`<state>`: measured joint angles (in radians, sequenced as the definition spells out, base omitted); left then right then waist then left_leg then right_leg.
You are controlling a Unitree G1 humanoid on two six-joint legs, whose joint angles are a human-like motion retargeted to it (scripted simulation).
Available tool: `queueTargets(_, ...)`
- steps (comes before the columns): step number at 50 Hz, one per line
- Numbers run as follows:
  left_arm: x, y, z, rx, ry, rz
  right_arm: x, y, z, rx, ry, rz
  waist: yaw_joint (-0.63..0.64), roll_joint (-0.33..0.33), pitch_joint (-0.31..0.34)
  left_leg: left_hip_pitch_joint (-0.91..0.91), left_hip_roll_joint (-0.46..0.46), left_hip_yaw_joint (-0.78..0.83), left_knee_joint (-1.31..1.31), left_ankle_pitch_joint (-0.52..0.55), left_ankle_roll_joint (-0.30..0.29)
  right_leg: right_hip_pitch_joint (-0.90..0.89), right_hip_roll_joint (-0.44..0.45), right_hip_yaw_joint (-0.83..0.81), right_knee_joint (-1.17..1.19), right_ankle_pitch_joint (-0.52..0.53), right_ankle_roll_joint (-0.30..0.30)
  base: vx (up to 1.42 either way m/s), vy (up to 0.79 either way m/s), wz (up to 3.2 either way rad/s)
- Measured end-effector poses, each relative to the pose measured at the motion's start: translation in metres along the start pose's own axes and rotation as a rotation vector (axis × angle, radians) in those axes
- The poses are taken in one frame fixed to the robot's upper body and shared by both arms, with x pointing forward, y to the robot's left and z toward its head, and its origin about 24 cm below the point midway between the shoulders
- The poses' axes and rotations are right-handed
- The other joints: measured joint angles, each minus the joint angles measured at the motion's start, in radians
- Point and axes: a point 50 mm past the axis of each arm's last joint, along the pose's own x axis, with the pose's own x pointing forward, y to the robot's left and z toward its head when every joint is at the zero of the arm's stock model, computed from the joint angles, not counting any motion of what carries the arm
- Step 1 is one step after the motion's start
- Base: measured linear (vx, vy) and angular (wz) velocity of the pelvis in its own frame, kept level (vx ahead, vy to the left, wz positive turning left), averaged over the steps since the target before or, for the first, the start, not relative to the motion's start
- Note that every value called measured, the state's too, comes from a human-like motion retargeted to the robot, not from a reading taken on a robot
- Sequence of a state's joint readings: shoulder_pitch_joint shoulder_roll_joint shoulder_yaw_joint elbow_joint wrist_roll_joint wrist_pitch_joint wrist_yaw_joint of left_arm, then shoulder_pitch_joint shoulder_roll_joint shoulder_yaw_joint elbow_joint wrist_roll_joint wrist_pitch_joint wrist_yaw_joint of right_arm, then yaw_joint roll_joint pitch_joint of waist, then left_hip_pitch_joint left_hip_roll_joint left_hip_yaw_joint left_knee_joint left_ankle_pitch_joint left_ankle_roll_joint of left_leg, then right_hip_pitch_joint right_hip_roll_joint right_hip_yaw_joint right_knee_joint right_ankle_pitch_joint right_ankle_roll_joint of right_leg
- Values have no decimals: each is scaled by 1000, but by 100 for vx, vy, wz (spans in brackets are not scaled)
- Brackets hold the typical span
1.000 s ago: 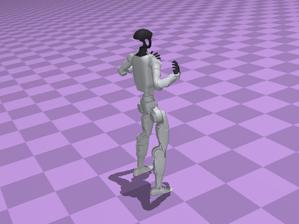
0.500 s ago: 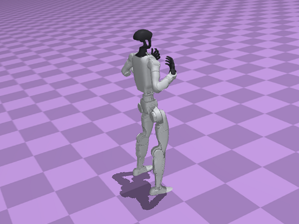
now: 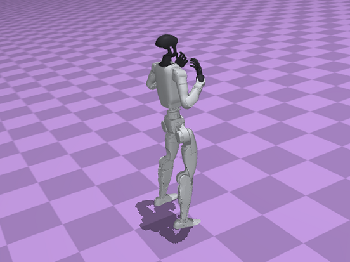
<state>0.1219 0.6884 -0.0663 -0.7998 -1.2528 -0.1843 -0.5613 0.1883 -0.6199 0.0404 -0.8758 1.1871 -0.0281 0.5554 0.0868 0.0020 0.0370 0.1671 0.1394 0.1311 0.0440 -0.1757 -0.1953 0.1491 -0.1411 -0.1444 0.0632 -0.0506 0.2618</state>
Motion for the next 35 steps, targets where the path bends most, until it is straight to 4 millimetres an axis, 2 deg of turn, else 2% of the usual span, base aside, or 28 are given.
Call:
queueTargets(5,8,-6,11,-22,-153,-41,6,11,8,141,-164,46,5,-10,-7,-3,-1,-2,1,-2,-1,0,-2,-2,-1,0,0,0,0,0)
queueTargets(9,14,-6,14,-49,-237,-67,4,10,15,116,-199,17,20,-11,-10,-4,-2,-2,2,-3,-2,-1,-3,-3,-1,1,0,0,0,0)
queueTargets(13,10,2,-2,-119,-193,1,5,6,13,-2,-125,-18,15,-10,1,4,-5,1,-1,-6,1,4,-7,-1,0,-2,0,0,0,0)
queueTargets(17,-1,2,-16,-172,-118,42,8,9,6,24,-86,30,-3,-8,9,11,-9,4,-1,-9,5,8,-11,1,2,-6,0,0,0,0)
queueTargets(20,-2,-4,-14,-164,-131,16,7,9,8,9,-88,45,-6,0,4,11,-8,7,1,-13,4,6,-10,4,2,-6,0,0,0,0)
queueTargets(25,2,0,2,-19,-195,66,7,-1,18,-88,-140,-36,-13,10,4,16,-9,12,1,-16,4,8,-11,8,4,-8,0,0,0,0)
queueTargets(28,7,-1,11,-8,-268,88,10,-1,20,-12,-224,-51,-24,13,-16,11,-6,13,3,-16,1,4,-8,9,4,-7,0,0,0,0)
queueTargets(30,22,-4,5,-18,-244,20,21,1,17,104,-316,-45,-24,-29,37,51,-48,8,-10,-22,60,-7,-58,17,95,-52,-9,2,10,6)
queueTargets(32,24,-17,4,-100,-260,-27,20,11,18,99,-294,-40,-20,-25,19,57,-47,3,-22,-13,48,47,-49,7,0,-18,-15,1,4,8)
queueTargets(35,29,-17,-6,-144,-216,-73,19,13,16,-11,-201,-35,4,-21,27,60,-48,3,-23,-12,49,50,-50,6,-2,-16,-15,-1,-2,-3)
